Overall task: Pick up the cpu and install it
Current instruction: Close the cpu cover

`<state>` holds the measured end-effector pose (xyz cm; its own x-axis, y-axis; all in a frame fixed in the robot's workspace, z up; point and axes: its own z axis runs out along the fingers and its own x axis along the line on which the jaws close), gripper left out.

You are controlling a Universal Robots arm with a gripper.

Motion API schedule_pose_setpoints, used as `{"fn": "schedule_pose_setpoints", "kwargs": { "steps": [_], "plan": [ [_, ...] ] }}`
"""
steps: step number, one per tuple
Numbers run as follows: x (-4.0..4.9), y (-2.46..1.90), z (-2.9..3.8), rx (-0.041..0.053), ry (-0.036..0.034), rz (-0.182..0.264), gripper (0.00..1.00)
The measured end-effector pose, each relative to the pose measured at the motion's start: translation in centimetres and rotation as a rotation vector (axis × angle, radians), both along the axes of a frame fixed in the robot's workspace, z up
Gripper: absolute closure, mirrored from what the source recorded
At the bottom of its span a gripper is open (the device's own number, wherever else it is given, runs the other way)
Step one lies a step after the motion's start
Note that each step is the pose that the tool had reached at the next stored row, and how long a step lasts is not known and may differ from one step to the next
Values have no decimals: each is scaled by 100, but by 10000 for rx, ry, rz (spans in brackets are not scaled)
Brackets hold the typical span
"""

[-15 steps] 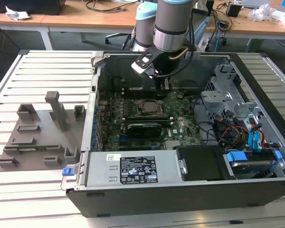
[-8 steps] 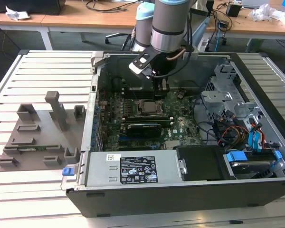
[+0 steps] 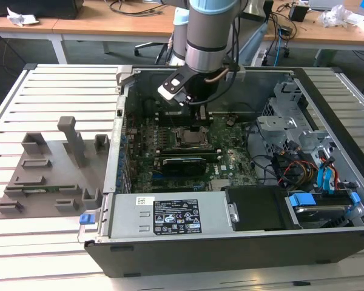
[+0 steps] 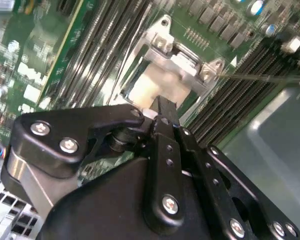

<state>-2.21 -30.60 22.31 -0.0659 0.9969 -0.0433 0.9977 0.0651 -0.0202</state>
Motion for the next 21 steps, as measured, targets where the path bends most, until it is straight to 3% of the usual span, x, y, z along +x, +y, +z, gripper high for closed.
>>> {"fn": "schedule_pose_setpoints", "kwargs": {
  "steps": [4,11,16,18,21],
  "plan": [
    [-134,1,-90,-1,0,1,89],
    [-265,4,-155,1,-1,-1,89],
    [-284,2,-187,-4,2,1,89],
    [-259,3,-187,-5,6,-1,89],
    [-150,4,-181,3,11,6,89]
  ]
}}
